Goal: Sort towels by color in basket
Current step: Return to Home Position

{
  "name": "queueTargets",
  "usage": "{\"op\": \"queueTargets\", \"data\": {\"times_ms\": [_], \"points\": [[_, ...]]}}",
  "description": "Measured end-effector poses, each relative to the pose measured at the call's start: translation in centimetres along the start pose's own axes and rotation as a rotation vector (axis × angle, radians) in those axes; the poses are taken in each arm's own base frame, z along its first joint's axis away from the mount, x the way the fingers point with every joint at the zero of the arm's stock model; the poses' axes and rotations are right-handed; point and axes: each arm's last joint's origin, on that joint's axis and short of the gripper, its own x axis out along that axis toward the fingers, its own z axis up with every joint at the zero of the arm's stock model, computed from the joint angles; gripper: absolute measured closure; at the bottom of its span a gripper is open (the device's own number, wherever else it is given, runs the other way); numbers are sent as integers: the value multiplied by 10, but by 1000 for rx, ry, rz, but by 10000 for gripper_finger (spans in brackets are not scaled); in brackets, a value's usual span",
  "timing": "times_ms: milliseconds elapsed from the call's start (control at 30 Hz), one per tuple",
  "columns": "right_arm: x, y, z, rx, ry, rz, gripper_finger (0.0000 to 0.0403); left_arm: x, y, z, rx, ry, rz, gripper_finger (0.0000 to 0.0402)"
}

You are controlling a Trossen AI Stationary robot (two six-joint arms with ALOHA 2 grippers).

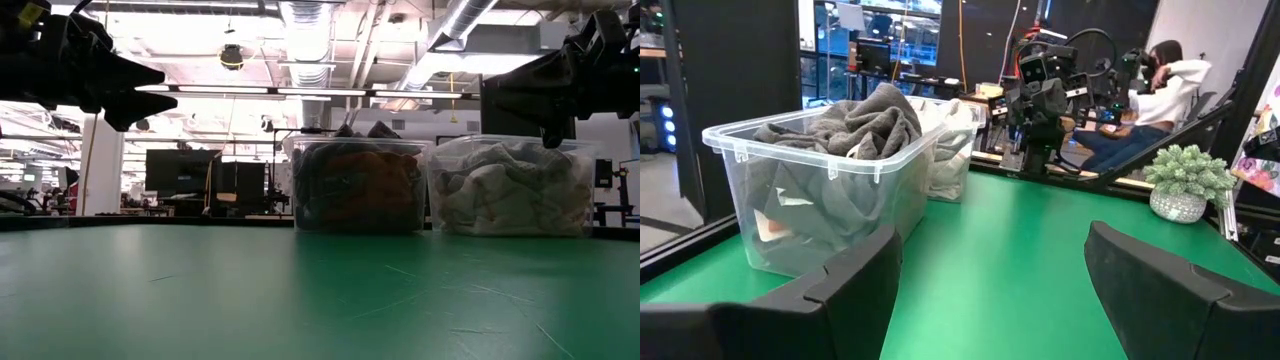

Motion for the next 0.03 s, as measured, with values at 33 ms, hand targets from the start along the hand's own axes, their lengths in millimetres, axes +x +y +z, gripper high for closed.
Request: {"op": "queueTargets", "data": {"times_ms": [33], "points": [[0, 0, 0, 0, 0, 0, 230, 0, 0, 0, 0, 0, 0, 99]]}}
